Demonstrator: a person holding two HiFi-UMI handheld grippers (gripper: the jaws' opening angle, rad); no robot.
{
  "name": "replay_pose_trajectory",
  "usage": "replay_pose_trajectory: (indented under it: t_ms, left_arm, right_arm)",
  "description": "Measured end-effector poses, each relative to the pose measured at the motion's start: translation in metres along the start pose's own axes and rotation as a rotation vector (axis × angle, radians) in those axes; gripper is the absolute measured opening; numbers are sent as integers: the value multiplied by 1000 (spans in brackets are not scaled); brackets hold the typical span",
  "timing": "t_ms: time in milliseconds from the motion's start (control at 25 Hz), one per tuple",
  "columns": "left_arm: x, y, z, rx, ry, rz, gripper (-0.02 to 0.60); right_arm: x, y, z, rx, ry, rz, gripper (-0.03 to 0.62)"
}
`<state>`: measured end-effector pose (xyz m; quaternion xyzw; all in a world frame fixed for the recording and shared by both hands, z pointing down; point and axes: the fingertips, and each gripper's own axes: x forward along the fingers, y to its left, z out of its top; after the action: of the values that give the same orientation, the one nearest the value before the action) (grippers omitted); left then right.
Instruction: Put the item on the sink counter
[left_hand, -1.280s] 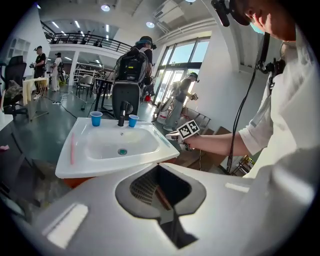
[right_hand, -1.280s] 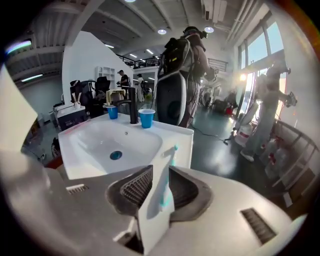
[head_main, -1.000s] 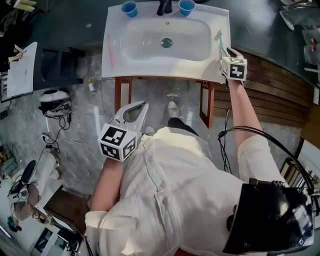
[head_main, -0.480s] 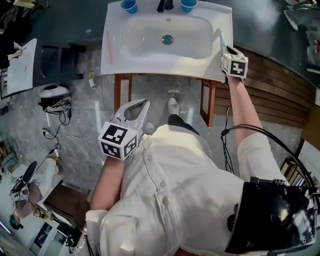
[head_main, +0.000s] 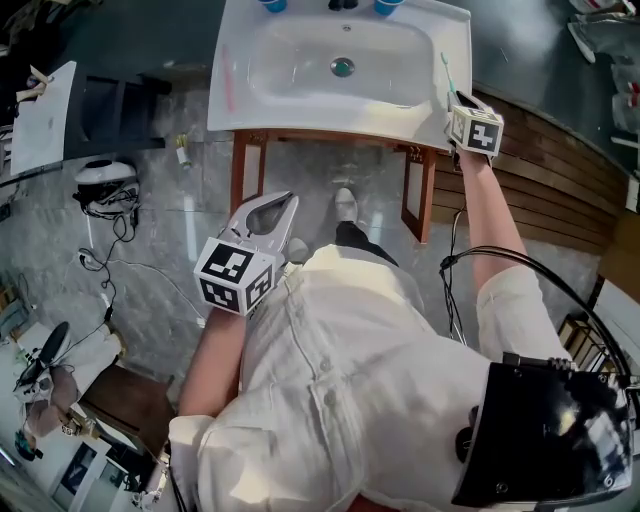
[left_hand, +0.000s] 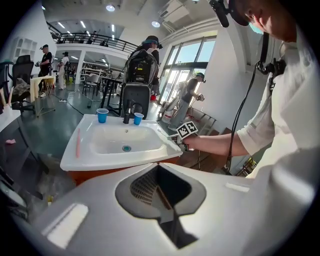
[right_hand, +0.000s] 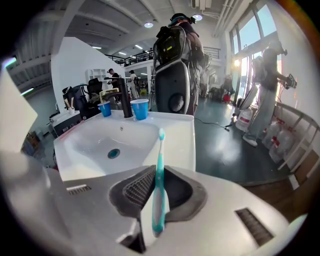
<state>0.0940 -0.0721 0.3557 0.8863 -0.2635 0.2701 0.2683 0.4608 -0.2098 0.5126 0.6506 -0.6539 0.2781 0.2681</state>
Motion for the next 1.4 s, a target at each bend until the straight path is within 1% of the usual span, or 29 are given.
replay_pose_trajectory:
  t_ms: [200,400,560,680,840,1160,1400]
  left_arm:
    - [-19,0,-10,13,-21,-13,5]
    - [-47,0,-27,21,-41,-22,5]
    - [-73,5,-48,19,-49,-26,4]
    - [-91,9,-68,19,-45,-35,3]
    - [-102,6,-89,36,-15,-54,4]
    - [-114,-1,-133,55,58,-123,3]
    - [-113,-8,-167,57,115,-175,3]
  right_arm:
    - [-19,27,-7,29,-5,16,48]
    - [-41,66,-17,32,-17,42,48]
    - [-57,99,-35,46,-5,39,48]
    - [-71,134,-47,32,6,55,48]
    - [-89,179,-58,6,2,90,48]
    - [-114,268,-94,-42,2,159,48]
    - [-121,322,-140,-62,41,189,48]
